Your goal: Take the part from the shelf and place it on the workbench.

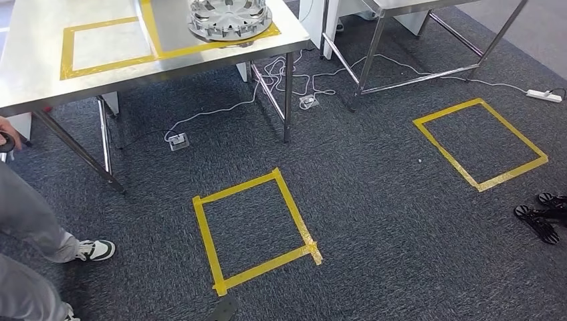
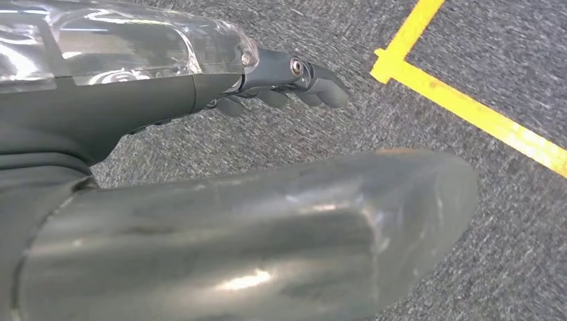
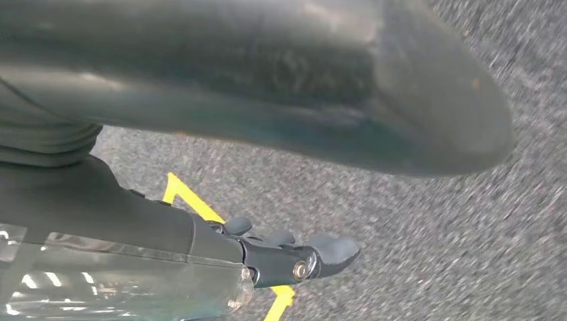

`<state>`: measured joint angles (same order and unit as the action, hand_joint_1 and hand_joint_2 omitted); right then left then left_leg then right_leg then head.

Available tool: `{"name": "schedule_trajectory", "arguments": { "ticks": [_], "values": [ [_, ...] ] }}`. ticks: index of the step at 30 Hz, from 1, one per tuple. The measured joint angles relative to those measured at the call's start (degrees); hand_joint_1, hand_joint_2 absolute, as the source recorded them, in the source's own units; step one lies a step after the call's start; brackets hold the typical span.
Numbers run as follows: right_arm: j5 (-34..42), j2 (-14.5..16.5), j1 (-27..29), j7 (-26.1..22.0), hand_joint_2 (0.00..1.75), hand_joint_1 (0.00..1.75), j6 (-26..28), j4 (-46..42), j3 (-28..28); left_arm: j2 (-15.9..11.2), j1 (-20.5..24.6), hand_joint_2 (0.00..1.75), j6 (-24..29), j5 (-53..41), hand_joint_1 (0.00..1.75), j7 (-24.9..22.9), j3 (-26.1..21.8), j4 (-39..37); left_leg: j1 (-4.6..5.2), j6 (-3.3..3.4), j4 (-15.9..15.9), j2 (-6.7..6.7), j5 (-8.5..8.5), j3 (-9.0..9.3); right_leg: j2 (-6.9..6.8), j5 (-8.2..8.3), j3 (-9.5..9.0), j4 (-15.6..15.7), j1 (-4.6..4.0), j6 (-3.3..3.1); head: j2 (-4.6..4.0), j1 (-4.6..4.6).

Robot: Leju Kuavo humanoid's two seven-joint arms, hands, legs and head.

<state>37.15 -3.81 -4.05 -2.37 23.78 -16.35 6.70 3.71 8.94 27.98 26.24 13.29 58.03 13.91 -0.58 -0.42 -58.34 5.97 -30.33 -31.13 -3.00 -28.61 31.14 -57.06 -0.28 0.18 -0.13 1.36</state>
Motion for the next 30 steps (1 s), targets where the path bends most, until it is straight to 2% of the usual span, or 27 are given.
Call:
{"name": "schedule_trajectory", "arguments": {
  "ticks": [2,4,5,6,7,8,9,10,11,12,13,15,16,17,19,20,21,22,23,24,26,28,30],
  "values": [
    [0.0,0.1,-0.1,0.0,0.0,0.0,0.0,0.5,-0.1,0.1,0.1,0.0,0.0,0.0,0.0,0.0,0.1,0.0,-0.17,-0.51,-1.6,-3.03,-1.43,-0.48,0.88,0.63,-0.48,0.9,0.21,-0.69,-0.01,-0.21],
    [0.0,0.3,-0.3,-0.1,0.0,0.0,-0.1,0.9,-0.3,0.1,0.0,0.0,0.0,-0.1,0.0,-0.1,0.3,0.0,-0.26,-0.68,-7.6,-6.31,-4.79,-3.21,1.98,0.97,-0.66,1.3,0.22,-1.15,-0.01,-0.56],
    [0.0,0.4,-0.5,-0.2,0.0,0.0,-0.2,1.1,-0.5,0.1,-0.1,0.0,0.0,-0.3,0.0,-0.2,0.5,0.0,-0.25,-0.69,-11.4,-6.62,-6.38,-5.1,2.67,0.96,-0.61,1.3,0.14,-1.28,0.0,-0.67],
    [0.0,0.5,-0.6,-0.3,0.0,0.0,-0.4,1.2,-0.6,0.0,-0.2,0.0,0.0,-0.6,0.0,-0.5,0.6,0.0,-0.24,-0.72,-14.2,-6.57,-7.1,-6.68,3.43,0.9,-0.6,1.2,0.08,-1.36,0.0,-0.72],
    [0.0,0.5,-0.6,-0.4,0.0,0.0,-0.7,1.4,-0.7,-0.1,-0.2,0.0,0.0,-1.0,0.0,-0.9,0.8,0.0,-0.26,-0.75,-15.3,-6.44,-6.69,-7.5,4.24,0.82,-0.6,1.0,0.06,-1.37,0.0,-0.73],
    [-0.1,0.6,-0.6,-0.5,0.0,0.0,-0.9,1.6,-0.9,-0.1,-0.2,0.0,0.0,-1.3,0.0,-1.4,0.9,-0.1,-0.3,-0.76,-14.3,-6.45,-5.12,-7.33,5.08,0.67,-0.61,0.8,0.09,-1.32,0.0,-0.75],
    [-0.1,0.7,-0.6,-0.7,0.0,0.0,-1.1,1.8,-1.0,-0.1,-0.1,0.0,0.0,-1.6,0.0,-2.0,1.1,-0.1,-0.4,-0.77,-11.4,-6.95,-2.76,-6.24,5.92,0.46,-0.62,0.4,0.16,-1.18,0.0,-0.79],
    [0.0,0.8,-0.6,-0.8,0.0,0.0,-1.3,1.9,-1.0,-0.2,0.0,0.0,0.0,-1.7,0.0,-2.5,1.2,-0.1,-0.61,-0.72,-8.0,-8.61,-0.78,-4.8,6.68,0.17,-0.52,0.0,0.26,-0.94,0.0,-0.84],
    [0.0,0.8,-0.7,-0.8,0.0,0.0,-1.4,2.1,-1.0,-0.2,0.1,0.0,0.0,-1.8,0.0,-2.8,1.3,-0.1,-0.89,-0.68,-4.8,-10.32,0.47,-3.36,7.48,-0.18,-0.3,-0.6,0.31,-0.62,0.0,-0.87],
    [0.1,0.9,-0.8,-0.9,0.0,0.0,-1.5,2.2,-1.0,-0.2,0.2,0.0,0.0,-1.8,0.0,-3.1,1.4,-0.1,-1.04,-0.59,-2.8,-11.75,0.89,-2.41,8.2,-0.42,0.06,-1.0,0.42,-0.29,0.0,-0.88],
    [0.1,0.9,-0.9,-0.9,0.0,0.0,-1.7,2.3,-1.0,-0.2,0.3,0.0,-0.2,-1.8,0.0,-3.4,1.5,-0.1,-1.09,-0.44,-2.0,-12.52,0.58,-1.96,8.98,-0.55,0.45,-1.4,0.56,0.1,0.0,-0.87],
    [0.3,1.0,-0.9,-0.9,0.0,0.0,-1.8,2.5,-1.0,-0.4,0.4,0.0,-0.8,-1.9,0.0,-3.8,1.8,-0.1,-0.91,0.04,-1.6,-11.12,0.29,-1.64,10.32,-0.51,0.98,-1.5,0.9,0.78,0.0,-0.91],
    [0.3,1.1,-0.9,-0.9,0.0,0.0,-2.0,2.6,-1.0,-0.4,0.4,0.0,-1.2,-1.9,0.0,-3.9,1.9,-0.1,-0.88,0.34,-1.4,-10.18,0.28,-1.45,9.67,-0.71,1.23,-1.8,0.91,1.09,-0.01,-0.89],
    [0.2,1.2,-1.0,-1.1,0.0,0.0,-2.1,2.7,-1.0,-0.5,0.4,0.0,-1.8,-2.0,0.0,-4.0,2.0,-0.1,-0.87,0.68,-1.2,-9.14,0.24,-1.23,8.23,-1.48,1.9,-3.2,0.87,1.36,-0.01,-0.77],
    [0.0,1.3,-1.2,-1.5,0.0,0.0,-2.6,2.8,-1.0,-0.6,0.4,0.0,-3.1,-2.4,0.0,-4.2,2.2,-0.1,-0.69,1.16,-1.0,-6.88,-0.02,-0.85,4.6,-4.4,4.84,-9.0,0.78,1.86,-0.01,-0.38],
    [-0.1,1.4,-1.2,-1.8,0.0,0.0,-2.9,2.8,-1.0,-0.7,0.4,0.0,-3.6,-2.6,0.0,-4.4,2.4,-0.1,-0.53,1.31,-1.0,-5.71,-0.22,-0.72,3.73,-6.02,6.82,-12.8,0.88,2.09,0.0,-0.25],
    [-0.2,1.6,-1.1,-2.1,0.0,0.0,-3.1,2.8,-1.0,-0.8,0.4,0.0,-4.0,-2.8,0.0,-4.6,2.6,-0.1,-0.41,1.35,-1.0,-4.63,-0.42,-0.58,3.4,-6.9,8.35,-15.8,0.96,2.21,0.0,-0.22],
    [-0.2,1.8,-1.0,-2.3,0.0,0.0,-3.2,2.9,-1.0,-0.9,0.4,0.0,-4.2,-3.0,0.0,-4.9,2.7,-0.1,-0.32,1.33,-1.0,-3.66,-0.63,-0.43,3.23,-6.81,9.1,-17.2,1.01,2.26,0.0,-0.22],
    [-0.3,1.9,-0.8,-2.4,0.0,0.0,-3.2,2.9,-1.0,-0.9,0.5,0.0,-4.4,-3.1,0.0,-5.1,2.8,-0.1,-0.27,1.27,-1.0,-2.86,-0.84,-0.21,3.08,-5.57,8.7,-16.3,1.02,2.2,0.0,-0.22],
    [-0.3,1.9,-0.7,-2.5,0.0,0.0,-3.2,3.0,-1.0,-0.9,0.7,0.0,-4.5,-3.3,0.0,-5.4,2.9,-0.1,-0.25,1.18,-1.0,-2.21,-1.05,0.06,2.77,-3.55,7.35,-13.5,0.99,2.03,0.0,-0.21],
    [-0.2,1.9,-0.8,-2.5,0.0,0.0,-3.2,3.1,-1.0,-0.9,1.1,0.0,-5.0,-3.6,0.0,-5.9,3.2,-0.1,-0.15,0.87,-1.0,-1.12,-1.44,0.55,0.78,-0.22,3.84,-6.2,0.49,1.35,-0.01,-0.2],
    [-0.1,1.9,-1.3,-2.5,0.0,0.0,-3.2,3.2,-1.0,-0.9,1.4,0.0,-5.3,-3.8,0.0,-6.2,3.6,-0.1,0.0,0.39,-0.8,-0.16,-1.65,0.73,-0.81,0.4,2.18,-2.5,-0.18,0.47,-0.01,-0.2],
    [-0.1,1.7,-1.8,-2.5,0.0,0.0,-3.3,3.3,-1.0,-0.8,1.6,0.0,-5.4,-4.0,0.0,-6.3,3.7,-0.1,0.01,-0.18,-0.6,0.71,-1.77,1.0,-0.24,0.28,2.11,-1.9,-0.45,-0.26,0.0,-0.23]
  ]
}}
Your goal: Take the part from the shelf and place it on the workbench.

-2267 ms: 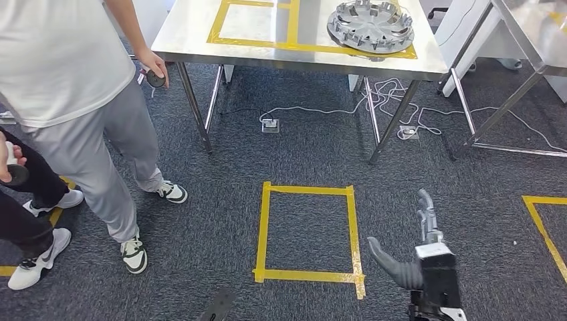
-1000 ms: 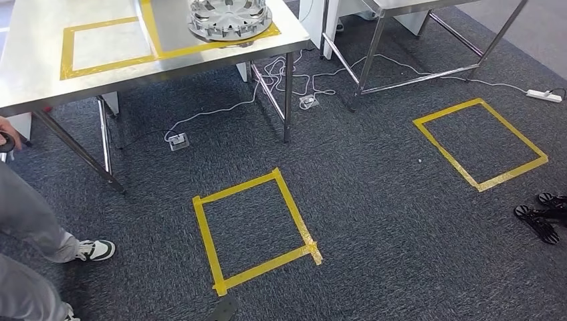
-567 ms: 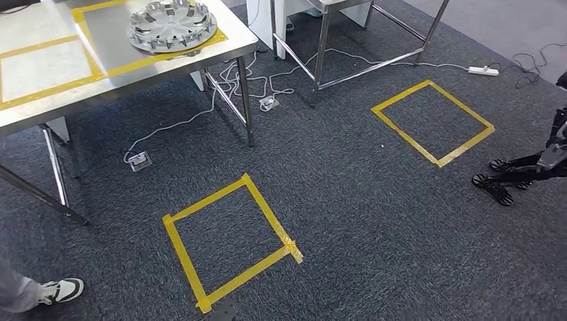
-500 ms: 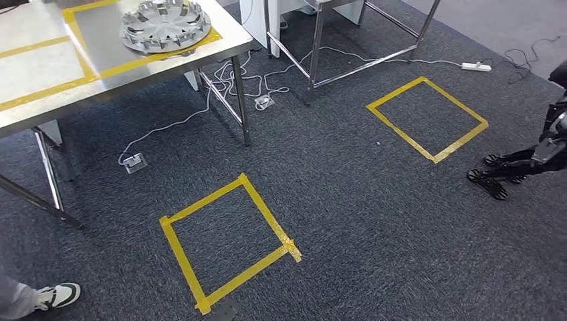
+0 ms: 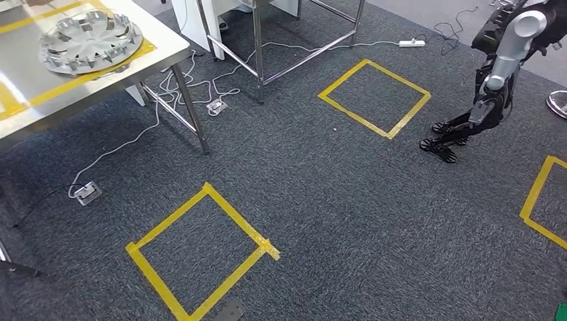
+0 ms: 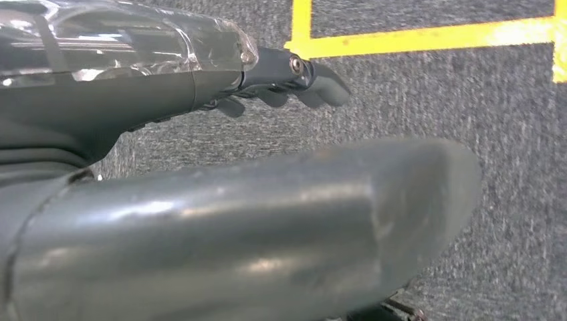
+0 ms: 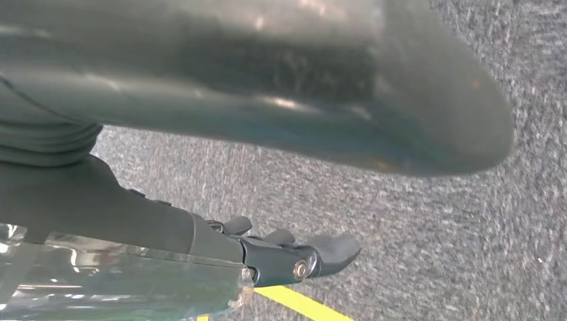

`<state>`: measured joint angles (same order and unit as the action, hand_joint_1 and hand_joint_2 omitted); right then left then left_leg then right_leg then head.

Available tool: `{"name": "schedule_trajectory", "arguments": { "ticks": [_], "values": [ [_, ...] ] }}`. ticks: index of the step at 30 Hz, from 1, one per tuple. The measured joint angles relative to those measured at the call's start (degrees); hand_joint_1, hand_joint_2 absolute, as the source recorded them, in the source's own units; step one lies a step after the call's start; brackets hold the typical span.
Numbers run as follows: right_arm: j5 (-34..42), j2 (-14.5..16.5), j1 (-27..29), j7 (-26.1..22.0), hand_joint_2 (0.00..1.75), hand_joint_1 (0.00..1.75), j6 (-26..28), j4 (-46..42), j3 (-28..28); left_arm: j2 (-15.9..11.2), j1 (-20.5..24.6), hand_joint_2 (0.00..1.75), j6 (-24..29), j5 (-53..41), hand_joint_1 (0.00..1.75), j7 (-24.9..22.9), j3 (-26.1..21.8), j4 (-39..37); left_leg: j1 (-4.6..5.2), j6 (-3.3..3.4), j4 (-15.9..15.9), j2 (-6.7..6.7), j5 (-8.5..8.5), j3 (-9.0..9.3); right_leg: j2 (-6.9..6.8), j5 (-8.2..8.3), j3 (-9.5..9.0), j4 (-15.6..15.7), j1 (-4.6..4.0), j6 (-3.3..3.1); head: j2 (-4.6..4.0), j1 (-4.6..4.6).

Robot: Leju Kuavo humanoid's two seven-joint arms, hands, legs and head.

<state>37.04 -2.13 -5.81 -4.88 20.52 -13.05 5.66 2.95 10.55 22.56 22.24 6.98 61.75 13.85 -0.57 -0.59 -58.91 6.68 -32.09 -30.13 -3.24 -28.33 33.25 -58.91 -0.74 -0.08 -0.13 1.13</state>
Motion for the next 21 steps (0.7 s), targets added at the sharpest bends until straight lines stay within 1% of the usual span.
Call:
{"name": "schedule_trajectory", "arguments": {
  "ticks": [1,2,3,4,5,6,7,8,9,10,11,12,13,14,15,16,17,18,19,20,21],
  "values": [
    [0.0,-0.1,-0.1,0.0,0.0,0.0,0.0,0.0,0.0,0.1,0.1,0.0,0.0,0.0,0.0,0.0,0.0,0.0,-0.11,-0.29,-0.1,-1.03,-0.29,0.13,0.49,0.18,-0.2,0.5,0.06,-0.32,-0.01,-0.08],
    [0.0,-0.1,-0.2,0.0,0.0,0.0,0.0,0.1,0.0,0.1,0.3,0.0,0.0,-0.1,0.0,0.0,0.0,0.0,-0.2,-0.48,-1.0,-2.83,-0.96,-0.12,0.93,0.38,-0.48,1.0,0.19,-0.69,-0.01,-0.11],
    [0.0,-0.1,-0.4,0.0,0.0,0.0,0.0,0.1,0.0,0.1,0.4,0.0,0.0,-0.1,0.0,0.0,0.0,0.1,-0.25,-0.61,-3.0,-4.88,-2.18,-1.01,1.42,0.56,-0.8,1.4,0.37,-1.04,-0.01,-0.25],
    [0.0,-0.1,-0.6,0.0,0.0,0.0,0.0,0.1,0.0,0.1,0.4,0.0,0.0,-0.1,0.0,0.0,0.1,0.0,-0.32,-0.65,-6.2,-6.87,-3.78,-2.61,1.96,0.62,-0.96,1.6,0.47,-1.31,-0.01,-0.42],
    [0.0,-0.1,-0.9,0.0,0.0,0.0,0.0,0.1,0.0,0.1,0.4,0.0,0.0,-0.1,0.0,-0.1,0.1,0.0,-0.3,-0.65,-9.9,-7.51,-5.41,-4.67,2.63,0.58,-1.0,1.6,0.48,-1.51,0.0,-0.55],
    [0.0,-0.1,-1.1,0.0,0.0,0.0,0.0,0.2,0.0,0.0,0.3,0.0,0.0,-0.1,0.0,-0.1,0.1,0.0,-0.29,-0.68,-13.3,-7.46,-6.46,-6.69,3.42,0.5,-1.01,1.5,0.45,-1.61,0.0,-0.69],
    [0.0,-0.1,-1.2,0.0,0.0,0.0,0.0,0.2,0.0,0.0,0.2,0.0,0.0,-0.1,0.0,-0.1,0.1,0.0,-0.3,-0.72,-15.2,-7.25,-6.46,-8.12,4.24,0.41,-1.06,1.5,0.42,-1.63,0.0,-0.75],
    [0.0,-0.1,-1.1,0.0,0.0,0.0,0.0,0.2,0.0,-0.1,0.1,0.0,0.0,-0.1,0.0,-0.1,0.2,0.0,-0.32,-0.73,-14.9,-7.14,-5.17,-8.56,5.09,0.28,-1.17,1.3,0.43,-1.56,0.0,-0.76],
    [0.0,-0.1,-1.1,0.0,0.0,0.0,0.0,0.3,0.0,-0.1,0.1,0.0,0.0,-0.1,0.0,-0.1,0.2,0.0,-0.39,-0.74,-12.7,-7.34,-2.86,-7.98,5.95,0.08,-1.33,1.1,0.5,-1.42,0.0,-0.78],
    [0.0,-0.1,-1.1,0.0,0.0,0.0,0.0,0.3,0.0,-0.2,0.2,0.0,0.0,-0.1,0.0,-0.1,0.3,0.0,-0.54,-0.76,-9.3,-8.54,-0.29,-6.73,6.73,-0.23,-1.45,0.9,0.61,-1.19,-0.01,-0.79],
    [0.0,-0.1,-1.1,0.0,0.0,0.0,-0.1,0.4,0.0,-0.2,0.1,0.0,0.0,-0.1,0.0,-0.1,0.3,0.0,-0.79,-0.77,-6.0,-10.45,1.55,-5.42,7.51,-0.57,-1.42,0.4,0.67,-0.87,-0.01,-0.8],
    [0.0,-0.1,-1.2,0.0,0.0,0.0,-0.1,0.4,0.0,-0.2,0.1,0.0,0.0,-0.1,0.0,-0.1,0.4,0.0,-1.0,-0.74,-3.5,-12.02,2.37,-4.34,8.29,-0.83,-1.18,0.0,0.76,-0.53,-0.01,-0.78],
    [0.0,-0.1,-1.3,0.0,0.0,0.0,-0.1,0.4,0.0,-0.2,0.1,0.0,0.0,-0.1,0.0,-0.2,0.4,0.0,-1.09,-0.66,-2.2,-13.23,2.4,-3.76,9.03,-0.98,-0.85,-0.3,0.9,-0.14,-0.01,-0.72],
    [0.0,-0.1,-1.4,0.0,0.0,0.0,-0.2,0.4,0.0,-0.2,0.1,0.0,0.0,-0.1,0.0,-0.2,0.4,0.0,-1.07,-0.48,-1.8,-13.25,1.97,-3.5,9.87,-0.94,-0.56,-0.4,1.06,0.25,-0.01,-0.67],
    [0.0,0.0,-1.4,-0.1,0.0,0.0,-0.2,0.4,0.0,-0.3,0.1,0.0,0.0,-0.2,0.0,-0.2,0.5,0.0,-1.01,-0.22,-1.5,-12.38,1.77,-3.23,10.71,-0.87,-0.32,-0.4,1.26,0.57,0.0,-0.63],
    [0.0,0.0,-1.4,-0.1,0.0,0.0,-0.2,0.4,0.0,-0.3,0.1,0.0,0.0,-0.2,0.0,-0.1,0.5,0.0,-0.96,0.07,-1.3,-11.49,1.75,-3.01,10.56,-0.94,-0.19,-0.5,1.31,0.87,0.0,-0.59],
    [0.0,0.1,-1.4,-0.1,0.0,0.0,-0.2,0.4,0.0,-0.3,0.1,0.0,-0.1,-0.2,0.0,-0.1,0.5,0.0,-0.94,0.41,-1.1,-10.46,1.69,-2.69,9.56,-1.34,0.19,-1.2,1.26,1.14,0.0,-0.5],
    [0.0,0.1,-1.6,-0.1,0.0,0.0,-0.2,0.4,0.0,-0.2,0.2,0.0,-0.1,-0.3,0.0,-0.2,0.6,0.0,-0.89,0.73,-0.9,-9.32,1.59,-2.36,7.88,-2.31,1.15,-3.1,1.18,1.39,0.0,-0.34],
    [0.0,0.1,-1.8,-0.1,0.0,0.0,-0.2,0.5,0.0,-0.2,0.2,0.0,-0.2,-0.4,0.0,-0.4,0.6,0.0,-0.73,1.0,-0.8,-8.12,1.4,-2.06,5.86,-3.67,2.63,-6.1,1.14,1.61,0.0,-0.19],
    [0.0,0.1,-2.1,-0.1,0.0,0.0,-0.3,0.5,0.0,-0.2,0.1,0.0,-0.3,-0.5,0.0,-0.6,0.8,0.0,-0.54,1.2,-0.8,-6.88,1.13,-1.83,4.49,-5.24,4.64,-9.8,1.17,1.82,0.0,-0.08],
    [0.0,0.2,-2.2,0.0,0.0,0.0,-0.3,0.5,0.0,-0.3,0.1,0.0,-0.4,-0.5,0.0,-0.9,0.9,0.0,-0.38,1.31,-0.8,-5.67,0.86,-1.62,3.79,-6.46,6.57,-13.4,1.24,1.96,0.0,-0.04]
  ]
}}
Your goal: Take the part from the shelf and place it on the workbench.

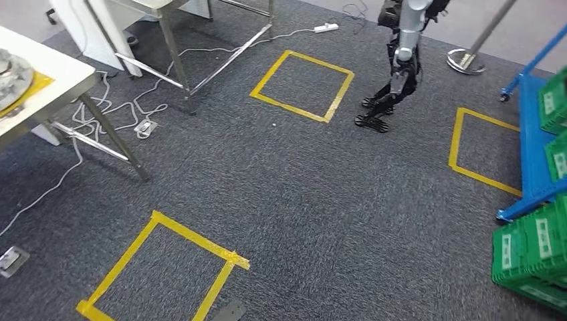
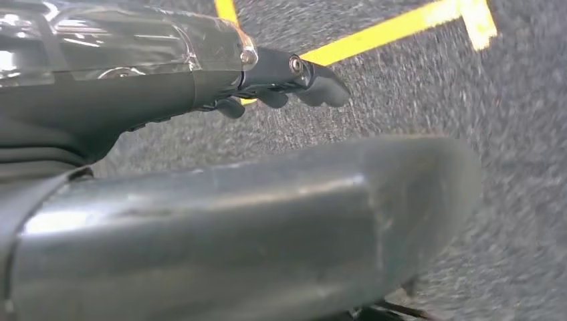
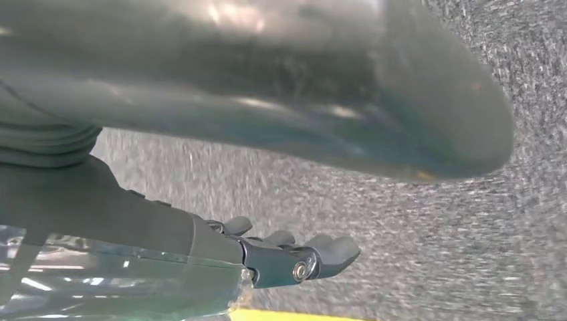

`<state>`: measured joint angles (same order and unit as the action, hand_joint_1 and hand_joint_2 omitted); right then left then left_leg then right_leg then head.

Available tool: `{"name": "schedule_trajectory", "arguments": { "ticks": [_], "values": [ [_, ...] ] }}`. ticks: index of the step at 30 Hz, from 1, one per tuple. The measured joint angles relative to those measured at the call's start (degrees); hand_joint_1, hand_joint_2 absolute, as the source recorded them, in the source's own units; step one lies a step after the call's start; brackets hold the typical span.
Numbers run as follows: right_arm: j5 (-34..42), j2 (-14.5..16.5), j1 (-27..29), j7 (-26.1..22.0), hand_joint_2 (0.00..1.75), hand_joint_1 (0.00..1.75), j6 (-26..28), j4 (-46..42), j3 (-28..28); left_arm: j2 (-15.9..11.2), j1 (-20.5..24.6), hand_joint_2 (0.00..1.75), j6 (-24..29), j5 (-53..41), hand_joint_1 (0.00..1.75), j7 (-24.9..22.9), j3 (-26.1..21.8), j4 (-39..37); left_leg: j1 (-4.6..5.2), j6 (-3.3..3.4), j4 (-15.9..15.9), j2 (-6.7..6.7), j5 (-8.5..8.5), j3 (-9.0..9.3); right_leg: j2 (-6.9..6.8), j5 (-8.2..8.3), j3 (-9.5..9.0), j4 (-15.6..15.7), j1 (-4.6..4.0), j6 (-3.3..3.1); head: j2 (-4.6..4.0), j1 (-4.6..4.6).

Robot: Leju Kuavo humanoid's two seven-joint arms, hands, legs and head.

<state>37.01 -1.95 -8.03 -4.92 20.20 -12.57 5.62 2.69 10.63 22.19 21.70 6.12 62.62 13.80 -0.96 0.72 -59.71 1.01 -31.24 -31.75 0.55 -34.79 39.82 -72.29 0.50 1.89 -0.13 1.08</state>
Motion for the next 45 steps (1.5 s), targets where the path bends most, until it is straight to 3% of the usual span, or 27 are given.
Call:
{"name": "schedule_trajectory", "arguments": {
  "ticks": [2,4,6,8,10,12,14,16,17,19,20,21,23,25,26,27,29,31,32,34,36,38,40,41,43,44,45],
  "values": [
    [0.1,0.1,0.3,0.2,0.0,0.0,-0.1,0.0,0.0,-0.1,0.0,0.0,-0.1,-0.1,0.0,-0.3,0.2,0.0,0.19,0.03,0.0,1.89,-0.55,0.49,-0.47,0.41,1.47,-2.5,0.04,0.0,0.0,0.01],
    [0.1,0.1,0.9,0.3,0.0,0.0,-0.1,0.1,0.0,-0.1,0.0,0.0,-0.1,-0.1,0.0,-0.5,0.3,0.0,0.31,-0.1,0.0,3.1,-1.07,1.19,-1.07,4.45,-1.12,3.1,-0.1,-0.52,0.0,0.04],
    [0.0,0.0,1.1,0.3,0.0,0.0,-0.1,0.2,0.0,0.0,0.1,0.0,-0.4,-0.2,0.0,-0.6,0.5,0.0,0.4,-0.37,0.2,4.05,-1.47,1.66,-3.37,6.97,-4.32,9.7,-0.88,-1.61,-0.01,0.08],
    [0.0,-0.2,1.0,0.3,0.0,0.0,-0.2,0.3,0.0,0.0,0.2,0.0,-0.8,-0.4,0.0,-0.7,0.6,0.0,0.47,-0.8,0.4,4.94,-1.66,1.76,-4.86,6.68,-5.39,12.1,-1.74,-2.65,-0.01,0.08],
    [-0.1,-0.5,1.0,0.4,0.0,0.0,-0.2,0.3,0.0,0.2,0.2,0.0,-1.0,-0.5,0.0,-0.8,0.7,0.0,0.39,-1.4,0.6,5.47,-1.94,2.18,-4.04,6.61,-5.86,13.2,-1.81,-3.24,0.0,0.08],
    [-0.2,-0.6,0.9,0.6,0.0,0.0,-0.2,0.4,0.0,0.3,0.3,0.0,-1.1,-0.6,0.0,-0.8,0.8,0.1,0.2,-1.85,-0.9,2.32,-3.2,1.9,-2.99,6.92,-6.92,14.4,-1.43,-3.68,-0.01,-0.01],
    [-0.3,-0.5,0.6,0.7,0.0,0.0,-0.2,0.4,0.0,0.2,0.3,0.0,-1.3,-0.7,0.0,-0.9,1.0,0.1,0.08,-2.05,-6.8,-1.38,-5.79,-1.26,-1.76,6.99,-7.55,15.0,-1.15,-4.08,-0.01,-0.24],
    [-0.4,-0.5,0.2,0.8,0.0,0.0,-0.2,0.4,0.1,0.1,0.1,0.0,-1.5,-0.8,0.0,-1.2,1.0,0.0,0.06,-2.21,-13.2,-1.67,-7.34,-5.69,-0.1,6.77,-7.64,14.8,-1.12,-4.29,0.0,-0.4],
    [-0.5,-0.4,0.2,1.0,0.0,0.0,-0.1,0.4,0.1,0.0,-0.1,0.0,-1.7,-0.9,0.0,-1.3,1.0,0.0,0.03,-2.29,-14.2,-1.52,-6.62,-7.0,0.77,6.62,-7.74,14.7,-1.1,-4.26,0.0,-0.44],
    [-0.8,-0.4,0.2,1.2,0.0,0.0,-0.1,0.4,0.1,-0.2,-0.1,0.0,-2.0,-1.1,0.0,-1.5,1.1,0.0,-0.09,-2.42,-10.1,-1.92,-1.98,-6.41,2.43,6.13,-8.1,14.4,-0.92,-3.9,0.0,-0.48],
    [-1.0,-0.3,0.2,1.3,0.0,0.0,0.0,0.5,0.1,-0.2,-0.2,0.0,-2.1,-1.2,0.0,-1.6,1.1,0.0,-0.25,-2.49,-6.9,-3.28,0.23,-5.22,3.2,5.77,-8.22,14.0,-0.81,-3.56,-0.01,-0.5],
    [-1.1,-0.3,0.0,1.3,0.0,0.0,0.0,0.5,0.1,-0.3,-0.2,0.0,-2.3,-1.3,0.0,-1.6,1.2,0.0,-0.44,-2.48,-3.8,-4.68,1.57,-3.93,3.96,5.36,-8.19,13.6,-0.68,-3.18,-0.01,-0.53],
    [-1.2,-0.3,-0.3,1.3,0.0,0.0,0.1,0.5,0.1,-0.3,-0.3,0.0,-2.5,-1.5,0.0,-1.7,1.5,0.0,-0.5,-2.14,-1.1,-6.4,1.65,-2.52,5.38,4.94,-7.85,13.1,-0.41,-2.4,-0.01,-0.54],
    [-1.2,-0.2,-0.4,1.4,0.0,0.0,0.2,0.5,0.1,-0.4,-0.4,0.0,-2.6,-1.6,0.0,-1.7,1.7,0.0,-0.38,-1.44,-0.7,-5.15,1.4,-2.04,6.62,4.91,-7.55,13.1,-0.13,-1.84,0.0,-0.55],
    [-1.2,-0.2,-0.3,1.5,0.0,0.0,0.2,0.5,0.1,-0.5,-0.4,0.0,-2.6,-1.6,0.0,-1.7,1.8,0.0,-0.4,-1.1,-0.5,-4.36,1.35,-1.82,6.13,4.64,-7.34,12.8,-0.14,-1.59,0.0,-0.51],
    [-1.2,-0.2,-0.4,1.5,0.0,0.0,0.2,0.5,0.1,-0.4,-0.4,0.0,-2.6,-1.6,0.0,-1.7,1.9,0.0,-0.45,-0.75,-0.3,-3.48,1.27,-1.57,4.91,3.89,-6.73,11.5,-0.19,-1.32,0.0,-0.37],
    [-1.2,-0.2,-0.7,1.5,0.0,0.0,0.3,0.5,0.2,-0.5,-0.5,0.0,-2.6,-1.7,0.0,-1.7,2.0,0.0,-0.33,-0.23,-0.1,-1.49,0.94,-1.11,1.39,1.0,-3.73,5.6,-0.26,-0.75,0.0,-0.01],
    [-1.3,-0.2,-0.9,1.5,0.0,0.0,0.3,0.6,0.2,-0.6,-0.6,0.0,-2.6,-1.7,0.0,-1.7,2.0,0.0,-0.1,-0.05,-0.1,0.54,0.5,-0.85,-0.15,-1.38,0.15,-1.3,-0.07,-0.42,0.0,0.14],
    [-1.3,-0.1,-0.8,1.5,0.0,0.0,0.3,0.6,0.2,-0.6,-0.7,0.0,-2.7,-1.7,0.0,-1.7,2.0,0.0,-0.02,-0.06,-0.1,1.4,0.26,-0.68,-0.39,-1.11,1.03,-2.6,-0.01,-0.42,0.0,0.15],
    [-1.5,0.0,-0.4,1.5,0.0,0.0,0.3,0.7,0.2,-0.7,-0.6,0.0,-2.8,-1.9,0.0,-1.7,2.0,0.0,0.07,-0.18,-0.1,2.8,-0.27,-0.02,-0.86,2.59,-0.5,1.3,-0.03,-0.77,0.0,0.15],
    [-1.8,0.0,-0.4,1.7,0.0,0.0,0.3,0.7,0.2,-0.6,-0.5,0.0,-2.9,-2.1,0.0,-1.7,2.1,0.0,0.17,-0.44,0.0,3.91,-0.81,0.64,-3.04,6.14,-3.94,8.6,-0.65,-1.58,0.0,0.13],
    [-2.0,0.0,-0.7,1.8,0.0,0.0,0.3,0.7,0.2,-0.5,-0.4,0.0,-3.0,-2.2,0.0,-1.7,2.2,0.0,0.28,-0.88,0.1,4.96,-1.14,0.95,-4.87,6.5,-5.6,12.2,-1.45,-2.41,0.0,0.21],
    [-2.1,-0.1,-0.8,1.9,0.0,0.0,0.3,0.7,0.2,-0.4,-0.4,0.0,-3.0,-2.2,0.0,-1.7,2.3,0.0,0.29,-1.5,0.3,5.94,-1.42,1.42,-4.19,6.17,-5.97,13.0,-1.66,-2.94,0.0,0.27],
    [-2.1,-0.1,-0.7,2.0,0.0,0.0,0.3,0.8,0.2,-0.4,-0.3,0.0,-3.1,-2.3,0.0,-1.7,2.4,0.1,0.2,-1.81,0.2,4.81,-1.78,1.66,-3.61,6.29,-6.3,13.5,-1.53,-3.16,-0.01,0.16],
    [-2.1,-0.1,-0.8,2.1,0.0,0.0,0.3,0.8,0.2,-0.3,-0.2,0.0,-3.0,-2.3,0.0,-1.7,2.4,0.1,0.08,-2.16,-2.6,0.88,-3.6,0.6,-2.49,6.58,-7.11,14.4,-1.11,-3.67,-0.01,-0.06],
    [-2.1,0.0,-0.9,2.2,0.0,0.0,0.2,0.8,0.2,-0.3,-0.2,0.0,-3.0,-2.4,0.0,-1.7,2.4,0.1,0.01,-2.21,-5.7,-1.15,-5.07,-1.07,-1.88,6.6,-7.28,14.6,-0.99,-3.89,-0.01,-0.26],
    [-2.1,0.1,-1.1,2.2,0.0,0.0,0.2,0.8,0.2,-0.3,-0.3,0.0,-3.0,-2.4,0.0,-1.8,2.4,0.1,0.0,-2.24,-9.4,-1.72,-6.48,-3.26,-1.14,6.55,-7.36,14.7,-0.95,-4.07,0.0,-0.4]
  ]
}}
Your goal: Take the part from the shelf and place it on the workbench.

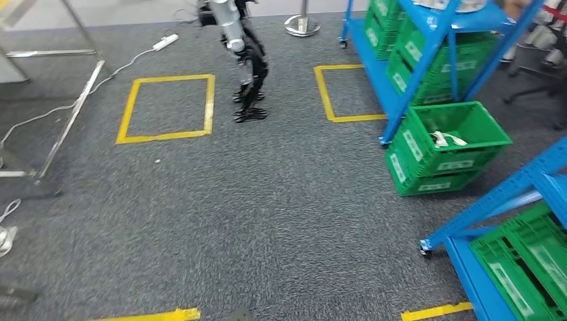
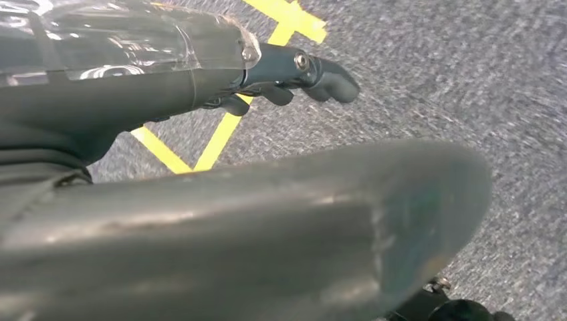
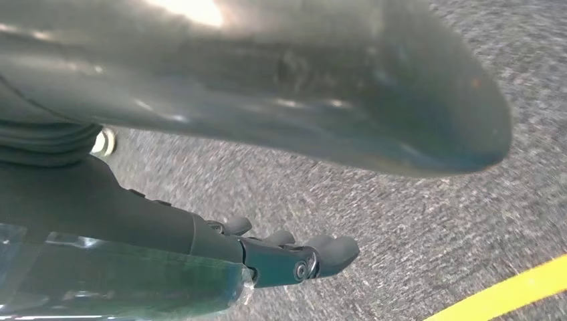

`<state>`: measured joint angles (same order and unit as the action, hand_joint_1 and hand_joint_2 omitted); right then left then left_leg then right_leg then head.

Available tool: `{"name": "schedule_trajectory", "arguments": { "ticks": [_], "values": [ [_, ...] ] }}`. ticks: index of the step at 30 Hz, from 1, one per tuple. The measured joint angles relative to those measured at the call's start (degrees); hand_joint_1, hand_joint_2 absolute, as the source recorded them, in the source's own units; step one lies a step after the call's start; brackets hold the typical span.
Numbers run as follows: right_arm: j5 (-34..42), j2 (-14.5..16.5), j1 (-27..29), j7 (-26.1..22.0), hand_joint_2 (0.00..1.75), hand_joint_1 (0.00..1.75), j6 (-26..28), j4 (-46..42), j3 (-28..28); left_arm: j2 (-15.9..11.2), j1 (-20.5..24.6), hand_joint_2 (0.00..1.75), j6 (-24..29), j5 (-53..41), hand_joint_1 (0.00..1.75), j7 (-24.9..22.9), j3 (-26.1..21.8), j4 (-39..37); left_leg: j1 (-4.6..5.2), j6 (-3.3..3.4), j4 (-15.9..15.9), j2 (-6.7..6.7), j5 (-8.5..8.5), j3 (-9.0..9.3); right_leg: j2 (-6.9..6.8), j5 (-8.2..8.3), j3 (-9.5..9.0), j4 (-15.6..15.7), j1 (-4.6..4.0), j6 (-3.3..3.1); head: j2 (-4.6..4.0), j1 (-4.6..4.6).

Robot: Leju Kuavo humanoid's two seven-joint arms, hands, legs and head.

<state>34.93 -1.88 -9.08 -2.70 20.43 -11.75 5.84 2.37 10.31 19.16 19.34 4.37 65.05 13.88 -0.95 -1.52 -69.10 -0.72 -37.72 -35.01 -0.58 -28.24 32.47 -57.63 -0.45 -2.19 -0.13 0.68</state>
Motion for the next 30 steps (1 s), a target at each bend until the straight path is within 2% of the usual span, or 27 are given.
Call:
{"name": "schedule_trajectory", "arguments": {
  "ticks": [1,2,3,4,5,6,7,8,9,10,11,13,14,15,16,17,18,19,20,21,22,24,25,26,28,29,30],
  "values": [
    [0.0,0.1,-0.1,0.0,0.0,0.0,0.0,0.0,0.0,0.0,-0.1,0.0,0.0,0.0,0.0,0.0,0.0,0.0,0.0,-0.08,-3.2,0.01,-0.89,-2.17,0.84,-0.08,-0.05,0.0,0.02,-0.09,0.0,-0.11],
    [0.0,0.1,0.0,0.0,0.0,0.0,0.0,0.0,0.0,-0.1,-0.3,0.0,0.0,0.0,0.0,-0.1,0.0,0.0,-0.02,-0.16,-4.9,0.2,-0.66,-3.71,1.7,-0.2,-0.17,-0.1,0.01,-0.09,0.0,-0.18],
    [0.0,0.2,0.1,0.0,0.0,0.0,0.0,0.0,0.0,-0.2,-0.3,0.0,0.0,0.0,0.0,-0.1,0.0,0.0,-0.05,-0.21,-4.5,0.3,0.85,-4.22,2.57,-0.37,-0.36,-0.1,0.05,-0.01,0.0,-0.2],
    [0.0,0.2,0.2,0.0,0.0,0.0,0.0,0.1,0.0,-0.3,-0.3,0.0,0.0,0.0,0.0,-0.1,0.0,-0.1,-0.1,-0.24,-2.1,0.09,3.36,-3.63,3.44,-0.62,-0.6,-0.3,0.15,0.19,0.0,-0.22],
    [0.0,0.2,0.2,0.1,0.0,0.0,0.0,0.1,0.0,-0.3,-0.3,0.0,0.0,0.0,0.0,-0.1,0.0,-0.1,-0.23,-0.28,1.3,-0.9,5.96,-2.38,4.25,-0.96,-0.83,-0.6,0.3,0.45,0.0,-0.25],
    [0.0,0.3,0.2,0.1,0.0,0.0,-0.1,0.1,0.0,-0.3,-0.3,0.0,0.0,0.0,0.0,-0.1,0.0,-0.1,-0.45,-0.32,4.6,-2.64,7.73,-1.07,5.02,-1.35,-0.89,-0.9,0.36,0.8,-0.01,-0.3],
    [0.0,0.3,0.1,0.1,0.0,0.0,-0.1,0.1,0.0,-0.3,-0.3,0.0,0.0,0.0,0.0,-0.1,0.1,-0.1,-0.62,-0.26,6.9,-4.04,8.46,0.08,5.75,-1.66,-0.76,-1.3,0.47,1.17,-0.01,-0.31],
    [0.0,0.3,0.0,0.1,0.0,0.0,-0.1,0.1,0.0,-0.4,-0.3,0.0,0.0,0.0,0.0,-0.1,0.1,-0.1,-0.7,-0.15,8.2,-5.12,8.33,0.7,6.44,-1.84,-0.57,-1.5,0.61,1.54,-0.01,-0.28],
    [0.0,0.3,0.0,0.1,0.0,0.0,-0.1,0.1,0.0,-0.4,-0.3,0.0,0.0,0.0,0.0,-0.1,0.1,-0.1,-0.66,0.06,8.6,-5.23,7.88,1.02,7.21,-1.85,-0.35,-1.5,0.74,1.95,-0.01,-0.29],
    [0.0,0.3,0.0,0.1,0.0,0.0,-0.1,0.1,0.0,-0.4,-0.3,0.0,-0.1,-0.1,0.0,-0.1,0.2,-0.1,-0.62,0.38,8.9,-4.41,7.67,1.34,7.98,-1.8,-0.19,-1.4,0.92,2.28,-0.01,-0.29],
    [0.0,0.4,0.1,0.1,0.0,0.0,-0.1,0.1,0.1,-0.5,-0.3,0.0,-0.1,-0.1,0.0,-0.1,0.3,-0.1,-0.62,0.68,9.2,-3.61,7.64,1.57,7.74,-1.88,-0.1,-1.5,0.96,2.59,-0.01,-0.27],
    [0.0,0.5,0.0,0.1,0.0,0.0,-0.1,0.1,0.1,-0.4,-0.2,0.0,-0.1,-0.2,0.0,-0.1,0.5,-0.1,-0.68,1.35,9.6,-1.58,7.46,2.19,4.91,-3.28,1.28,-4.0,0.79,3.21,-0.01,-0.03],
    [0.0,0.5,-0.1,0.1,0.0,0.0,-0.1,0.1,0.1,-0.4,-0.3,0.0,-0.1,-0.3,0.0,-0.1,0.6,-0.1,-0.6,1.59,9.7,-0.43,7.24,2.49,2.89,-4.71,2.88,-7.1,0.74,3.5,-0.01,0.16],
    [0.0,0.5,-0.2,0.1,0.0,0.0,-0.1,0.1,0.1,-0.4,-0.4,0.0,-0.1,-0.4,0.0,-0.1,0.7,-0.1,-0.5,1.76,9.7,0.75,6.94,2.74,1.64,-6.28,4.99,-10.9,0.79,3.78,-0.01,0.29],
    [0.0,0.5,-0.3,0.1,0.0,0.0,-0.1,0.1,0.1,-0.5,-0.5,0.0,-0.1,-0.5,0.0,-0.2,0.8,-0.1,-0.43,1.84,9.7,1.88,6.63,2.99,1.06,-7.46,7.01,-14.5,0.89,3.97,0.0,0.34],
    [0.0,0.5,-0.1,0.1,0.0,0.0,-0.1,0.1,0.1,-0.5,-0.5,0.0,-0.2,-0.6,0.0,-0.2,0.9,-0.1,-0.4,1.83,9.7,2.86,6.33,3.27,0.79,-7.7,8.32,-16.8,0.98,4.07,0.0,0.35],
    [0.0,0.6,0.1,0.1,0.0,0.0,-0.2,0.2,0.1,-0.5,-0.5,0.0,-0.2,-0.7,0.0,-0.2,0.9,-0.1,-0.39,1.77,9.7,3.67,6.02,3.61,0.63,-6.83,8.61,-17.0,1.01,4.07,0.0,0.38],
    [-0.1,0.7,0.3,0.1,0.0,0.0,-0.2,0.2,0.1,-0.5,-0.5,0.0,-0.4,-0.8,0.0,-0.2,1.0,-0.1,-0.38,1.68,9.7,4.35,5.72,4.02,0.43,-4.94,7.78,-15.0,1.01,3.94,0.0,0.4],
    [-0.1,0.7,0.4,0.1,0.0,0.0,-0.2,0.2,0.1,-0.5,-0.4,0.0,-0.5,-1.0,0.0,-0.2,1.0,-0.1,-0.35,1.55,9.7,4.95,5.4,4.49,-0.07,-2.53,6.18,-11.4,0.93,3.66,0.0,0.43],
    [-0.1,0.7,0.3,0.1,0.0,0.0,-0.2,0.2,0.1,-0.5,-0.4,0.0,-0.6,-1.0,0.0,-0.2,1.0,-0.1,-0.27,1.36,9.8,5.53,5.1,4.88,-1.07,-0.9,4.46,-7.8,0.67,3.29,-0.01,0.45],
    [-0.2,0.7,0.3,0.1,0.0,0.0,-0.2,0.2,0.1,-0.4,-0.3,0.0,-0.6,-1.1,0.0,-0.1,1.0,-0.1,-0.16,1.11,9.9,6.04,4.83,5.17,-2.03,0.03,2.98,-4.7,0.35,2.81,-0.01,0.47],
    [-0.2,0.7,0.1,0.1,0.0,0.0,-0.2,0.2,0.1,-0.4,-0.2,0.0,-0.6,-1.2,0.0,-0.1,1.0,-0.1,0.02,0.59,10.1,6.99,4.52,5.44,-3.18,-0.28,1.89,-2.3,-0.26,2.08,-0.01,0.43],
    [-0.2,0.7,0.1,0.1,0.0,0.0,-0.2,0.2,0.1,-0.4,-0.2,0.0,-0.6,-1.2,0.0,-0.1,1.0,-0.1,0.07,0.31,10.3,7.46,4.43,5.68,-2.83,-0.38,1.79,-1.8,-0.37,1.81,0.0,0.4],
    [-0.2,0.7,0.2,0.1,0.0,0.0,-0.2,0.2,0.1,-0.3,-0.1,0.0,-0.6,-1.2,0.0,-0.1,1.0,0.0,-0.01,0.02,10.4,7.22,4.2,5.96,-2.37,-0.31,1.55,-1.5,-0.24,1.6,0.0,0.36],
    [-0.2,0.7,0.2,0.1,0.0,0.0,-0.2,0.2,0.1,-0.3,0.0,0.0,-0.6,-1.3,0.0,-0.1,1.0,0.0,-0.12,-0.4,8.7,4.09,2.82,5.56,-1.31,-0.07,0.7,-0.4,0.15,1.11,-0.01,0.17],
    [-0.2,0.7,0.0,0.1,0.0,0.0,-0.2,0.2,0.1,-0.3,0.0,0.0,-0.6,-1.3,0.0,-0.1,1.0,0.0,-0.17,-0.5,6.0,2.1,1.5,4.24,-0.76,0.01,0.32,-0.1,0.36,0.88,-0.01,-0.03],
    [-0.2,0.7,-0.2,0.1,0.0,0.0,-0.2,0.2,0.1,-0.3,-0.1,0.0,-0.6,-1.3,0.0,-0.1,1.1,0.0,-0.12,-0.51,2.4,0.74,0.05,2.16,-0.12,-0.05,0.17,0.0,0.38,0.69,-0.01,-0.25]
  ]
}}
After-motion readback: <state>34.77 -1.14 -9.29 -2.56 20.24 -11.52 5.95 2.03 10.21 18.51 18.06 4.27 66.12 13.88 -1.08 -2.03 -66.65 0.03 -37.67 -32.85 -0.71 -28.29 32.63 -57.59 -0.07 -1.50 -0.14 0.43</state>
